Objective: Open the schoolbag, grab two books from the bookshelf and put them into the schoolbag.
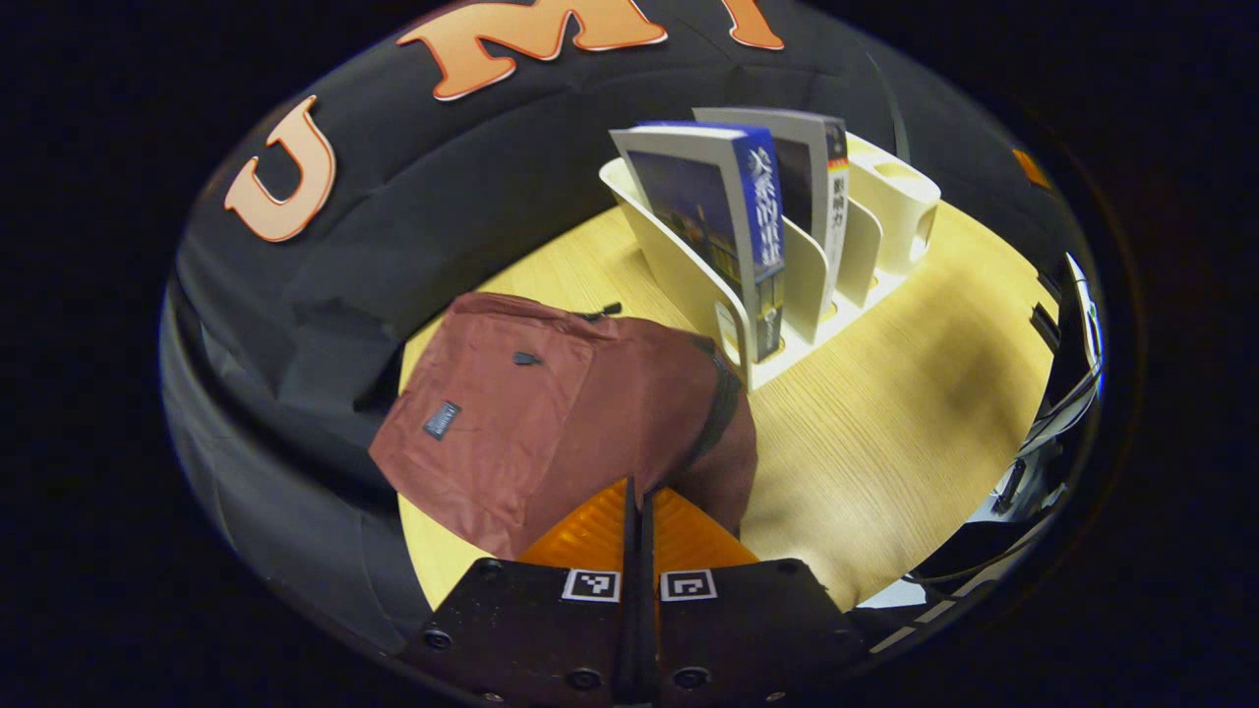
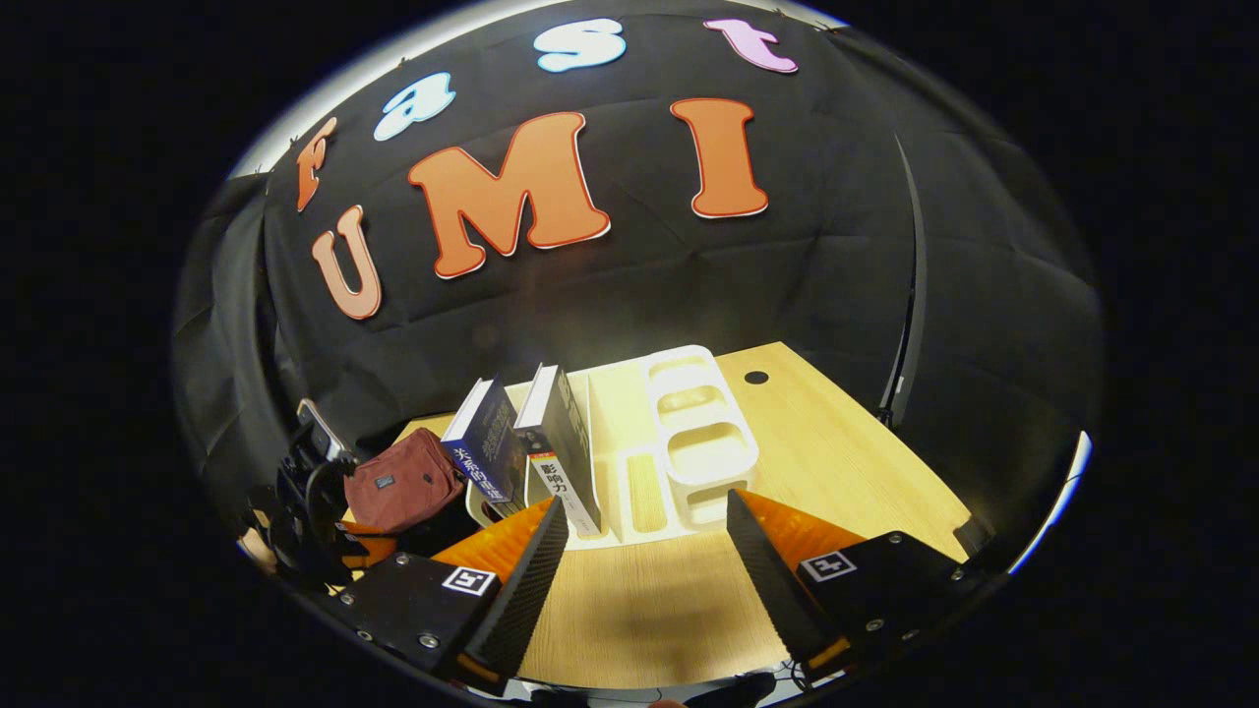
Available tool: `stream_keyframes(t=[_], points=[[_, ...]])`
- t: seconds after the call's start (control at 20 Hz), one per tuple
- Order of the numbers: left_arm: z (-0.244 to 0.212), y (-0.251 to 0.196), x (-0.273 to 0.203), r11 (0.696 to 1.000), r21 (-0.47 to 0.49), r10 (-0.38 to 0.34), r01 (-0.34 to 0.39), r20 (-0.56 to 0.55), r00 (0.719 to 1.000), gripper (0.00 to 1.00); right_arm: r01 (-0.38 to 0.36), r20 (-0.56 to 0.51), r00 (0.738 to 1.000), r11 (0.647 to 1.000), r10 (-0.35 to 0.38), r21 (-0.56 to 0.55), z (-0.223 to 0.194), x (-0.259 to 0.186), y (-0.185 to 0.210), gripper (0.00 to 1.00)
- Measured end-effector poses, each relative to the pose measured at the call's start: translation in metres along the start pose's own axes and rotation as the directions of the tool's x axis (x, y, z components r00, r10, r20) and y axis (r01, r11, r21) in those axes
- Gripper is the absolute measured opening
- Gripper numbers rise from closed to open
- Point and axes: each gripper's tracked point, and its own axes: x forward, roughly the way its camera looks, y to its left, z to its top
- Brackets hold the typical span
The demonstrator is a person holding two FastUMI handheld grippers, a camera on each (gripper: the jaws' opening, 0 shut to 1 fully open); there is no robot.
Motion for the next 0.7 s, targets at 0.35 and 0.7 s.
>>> stream_keyframes(t=[0.35, 0.7], points=[[0.055, 0.077, -0.038, 0.988, -0.061, 0.152, -0.144, 0.142, 0.978, 0.01, -0.106, -0.014, 0.994, 0.994, 0.106, 0.021, 0.023, -0.004, 0.046, 0.97], [0.078, 0.102, -0.037, 0.981, -0.173, 0.123, -0.092, 0.178, 0.976, 0.01, -0.236, -0.067, 0.971, 0.968, 0.231, -0.088, 0.069, 0.001, 0.119, 0.96]])
